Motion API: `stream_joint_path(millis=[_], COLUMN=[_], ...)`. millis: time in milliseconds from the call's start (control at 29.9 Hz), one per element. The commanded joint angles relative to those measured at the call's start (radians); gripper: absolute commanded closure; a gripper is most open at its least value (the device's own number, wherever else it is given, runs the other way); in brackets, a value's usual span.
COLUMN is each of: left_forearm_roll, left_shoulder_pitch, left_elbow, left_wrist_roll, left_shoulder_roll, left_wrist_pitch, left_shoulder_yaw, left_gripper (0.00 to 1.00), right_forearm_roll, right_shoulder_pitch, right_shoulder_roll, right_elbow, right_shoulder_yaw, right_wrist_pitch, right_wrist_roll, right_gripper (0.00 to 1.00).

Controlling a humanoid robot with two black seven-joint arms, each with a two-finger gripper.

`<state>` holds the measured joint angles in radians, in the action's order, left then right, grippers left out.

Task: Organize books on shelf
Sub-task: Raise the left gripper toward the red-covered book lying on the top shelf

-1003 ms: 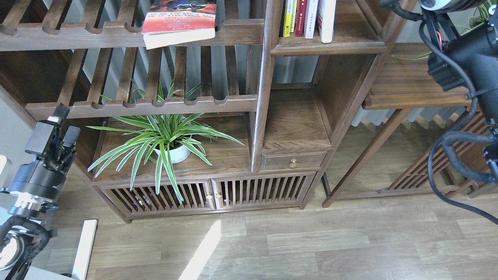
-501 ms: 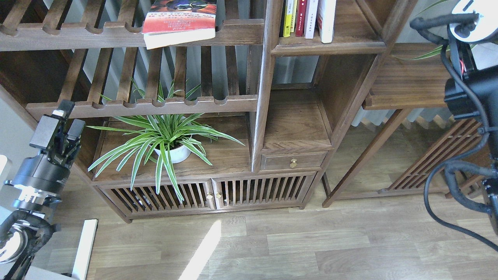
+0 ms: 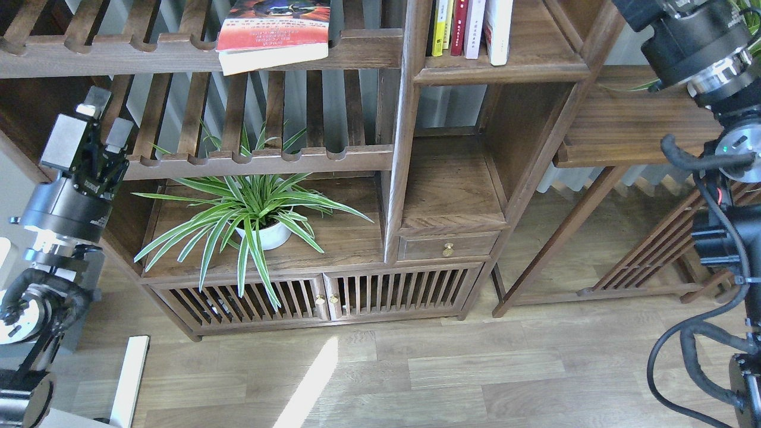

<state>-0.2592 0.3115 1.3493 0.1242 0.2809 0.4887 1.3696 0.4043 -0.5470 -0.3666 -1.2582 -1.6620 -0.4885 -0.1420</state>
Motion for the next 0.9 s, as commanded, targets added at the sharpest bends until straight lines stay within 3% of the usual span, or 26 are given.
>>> stream_joint_path(millis=[0, 267, 535, 869], left_forearm_roll=[0.001, 0.001, 0.001, 0.003], left_shoulder_pitch=[0.058, 0.083, 0.083, 0.146], left_elbow=[0.001, 0.027, 0.027, 0.037], left_wrist_roll=[0.0, 0.0, 0.002, -0.009], left_shoulder_roll=[-0.025, -0.091, -0.092, -0.187], left_wrist_pitch=[0.0, 0.0, 0.0, -0.027], left_shoulder_yaw=[-0.04, -0.099, -0.202, -0.211], left_gripper=[0.03, 0.04, 0.04, 0.04], right_forearm_roll=[-0.033, -0.044, -0.051, -0.062], right_shoulder_pitch=[0.087, 0.148, 0.13, 0.111], right_shoulder_roll=[0.005, 0.113, 0.12, 0.158], right_elbow=[0.0, 0.0, 0.0, 0.0], right_shoulder_yaw=[-0.005, -0.009, -0.009, -0.007], right_wrist_pitch=[0.0, 0.0, 0.0, 0.0], right_wrist_roll=[-0.001, -0.002, -0.002, -0.002], right_gripper=[0.02, 0.02, 0.02, 0.03])
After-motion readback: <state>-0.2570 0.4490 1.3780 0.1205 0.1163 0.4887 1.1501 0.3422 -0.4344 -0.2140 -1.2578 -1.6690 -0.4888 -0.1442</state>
